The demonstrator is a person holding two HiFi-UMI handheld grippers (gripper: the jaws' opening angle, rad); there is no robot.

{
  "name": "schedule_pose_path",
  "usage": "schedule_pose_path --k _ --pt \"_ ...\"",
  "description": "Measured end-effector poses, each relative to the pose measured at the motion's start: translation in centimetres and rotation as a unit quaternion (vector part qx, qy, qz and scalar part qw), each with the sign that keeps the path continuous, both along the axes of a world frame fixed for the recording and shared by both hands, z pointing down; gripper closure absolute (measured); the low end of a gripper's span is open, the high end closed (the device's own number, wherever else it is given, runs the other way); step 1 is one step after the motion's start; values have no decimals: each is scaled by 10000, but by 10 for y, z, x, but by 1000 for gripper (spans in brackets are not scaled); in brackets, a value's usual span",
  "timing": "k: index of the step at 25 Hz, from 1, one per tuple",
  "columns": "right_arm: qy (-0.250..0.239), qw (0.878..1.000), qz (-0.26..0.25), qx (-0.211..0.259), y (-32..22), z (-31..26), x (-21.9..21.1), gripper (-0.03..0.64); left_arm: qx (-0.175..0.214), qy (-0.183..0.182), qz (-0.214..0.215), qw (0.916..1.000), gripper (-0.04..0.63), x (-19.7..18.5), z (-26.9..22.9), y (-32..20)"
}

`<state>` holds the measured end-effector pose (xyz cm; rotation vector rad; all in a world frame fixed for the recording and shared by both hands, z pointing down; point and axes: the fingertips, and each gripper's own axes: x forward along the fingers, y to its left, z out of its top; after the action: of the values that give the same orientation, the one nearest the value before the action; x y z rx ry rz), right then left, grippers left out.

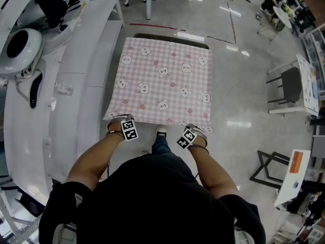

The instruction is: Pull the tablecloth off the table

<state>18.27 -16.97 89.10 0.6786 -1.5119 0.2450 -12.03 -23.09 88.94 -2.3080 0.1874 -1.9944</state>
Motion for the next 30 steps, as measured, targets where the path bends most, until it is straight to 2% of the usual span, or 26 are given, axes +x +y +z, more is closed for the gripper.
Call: schedule_pose_path --k 9,15,30 --pt "-51 9999 91 47 23 -9 -14 588 34 42 19 10000 595 -12 -11 18" --pt "-132 9996 205 -137 40 -14 -23 588 43 60 76 9999 595 -19 -20 30" --pt "-238 9988 428 -13 76 -43 -35 588 32 295 -8 9996 594 -30 -49 63"
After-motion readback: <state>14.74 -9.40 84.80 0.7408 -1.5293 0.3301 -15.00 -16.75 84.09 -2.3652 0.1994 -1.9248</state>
